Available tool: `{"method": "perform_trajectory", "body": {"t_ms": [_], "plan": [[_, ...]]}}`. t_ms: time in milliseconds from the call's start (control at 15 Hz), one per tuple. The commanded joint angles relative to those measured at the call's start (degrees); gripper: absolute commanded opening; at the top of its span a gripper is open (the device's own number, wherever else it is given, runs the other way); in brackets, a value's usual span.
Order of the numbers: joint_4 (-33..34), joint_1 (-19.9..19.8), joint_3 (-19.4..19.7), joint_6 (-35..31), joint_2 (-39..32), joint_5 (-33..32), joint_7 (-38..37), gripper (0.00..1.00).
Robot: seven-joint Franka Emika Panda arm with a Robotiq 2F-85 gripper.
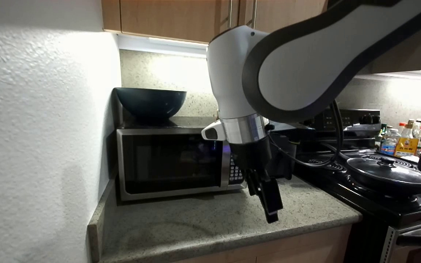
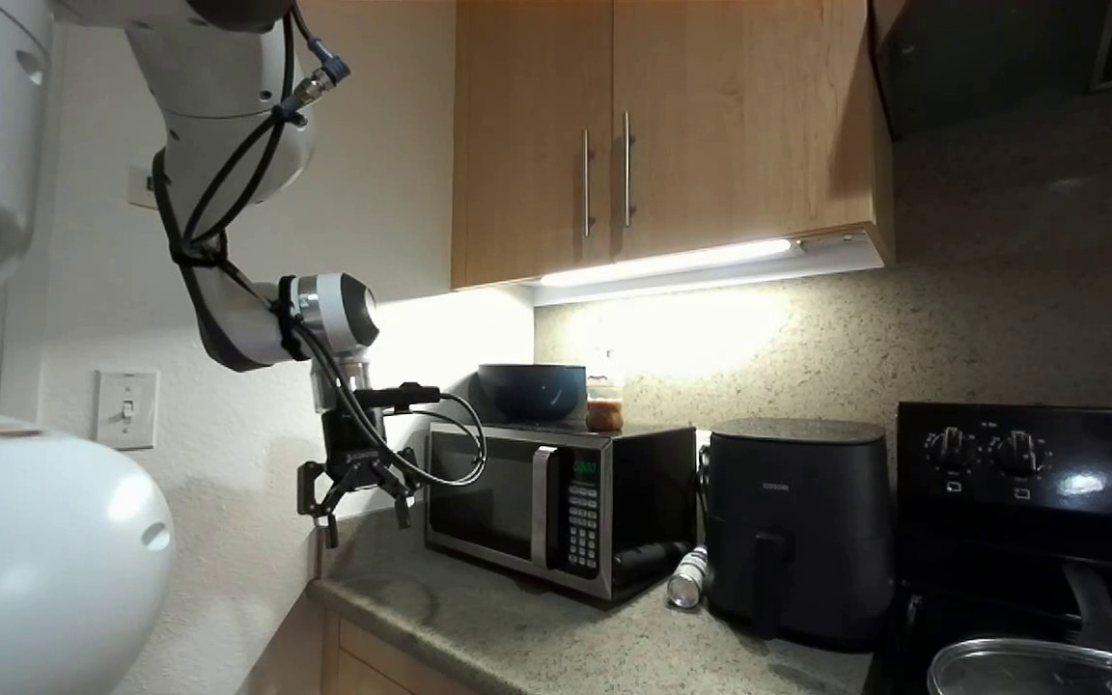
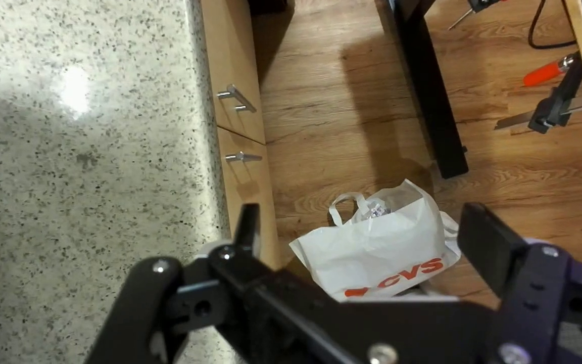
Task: Switch off the light from the wall switch
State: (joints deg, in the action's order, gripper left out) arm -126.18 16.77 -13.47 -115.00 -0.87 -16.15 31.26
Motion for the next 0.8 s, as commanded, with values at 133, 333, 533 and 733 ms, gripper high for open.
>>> {"method": "perform_trajectory", "body": {"t_ms": [133,333,533,733], "plan": [[-0.08,-0.56,-0.97,-5.22,-0.56,4.2,3.18,1.0],[1.32,-0.16,-2.05,-14.7,-2.13,8.26,6.37,1.0],[2.36,0.08,-3.63,-22.65,-3.05,12.89,10.89,1.0],[2.37,0.24,-5.47,-30.64,-3.78,18.84,16.39,1.0]]}}
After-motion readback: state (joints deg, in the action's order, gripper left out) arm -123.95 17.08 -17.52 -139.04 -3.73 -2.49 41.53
